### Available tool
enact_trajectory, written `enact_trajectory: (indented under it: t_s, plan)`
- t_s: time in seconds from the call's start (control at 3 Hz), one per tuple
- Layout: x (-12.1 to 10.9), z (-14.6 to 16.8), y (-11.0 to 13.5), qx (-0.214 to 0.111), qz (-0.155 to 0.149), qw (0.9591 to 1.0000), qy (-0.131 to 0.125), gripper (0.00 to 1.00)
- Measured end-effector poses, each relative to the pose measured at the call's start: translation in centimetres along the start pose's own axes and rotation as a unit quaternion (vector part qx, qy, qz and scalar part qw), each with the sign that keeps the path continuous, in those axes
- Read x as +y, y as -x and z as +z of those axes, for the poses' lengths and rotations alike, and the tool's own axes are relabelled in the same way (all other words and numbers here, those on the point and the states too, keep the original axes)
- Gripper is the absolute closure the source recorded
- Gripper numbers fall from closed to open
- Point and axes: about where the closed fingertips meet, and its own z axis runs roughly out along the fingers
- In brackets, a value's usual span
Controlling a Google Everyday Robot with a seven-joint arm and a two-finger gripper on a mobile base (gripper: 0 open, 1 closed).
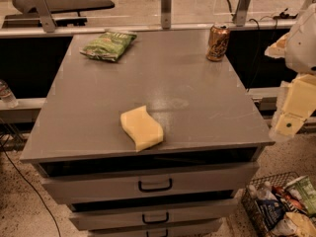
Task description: Move orange can near green jalapeno chip bag
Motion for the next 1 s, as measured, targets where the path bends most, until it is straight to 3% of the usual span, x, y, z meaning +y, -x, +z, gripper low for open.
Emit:
enact_trajectory:
  t_s: [0.33, 0.67, 1.0]
  plan:
    - [0.0, 0.0, 0.0, 0.000, 0.000, 1.0000, 0.000, 0.00]
    - [0.2, 1.6, 1.2, -0.035, -0.008, 0.9993, 0.007, 0.00]
    - [-3.4, 4.2, 3.3, -0.085, -0.037, 0.9957, -0.005, 0.00]
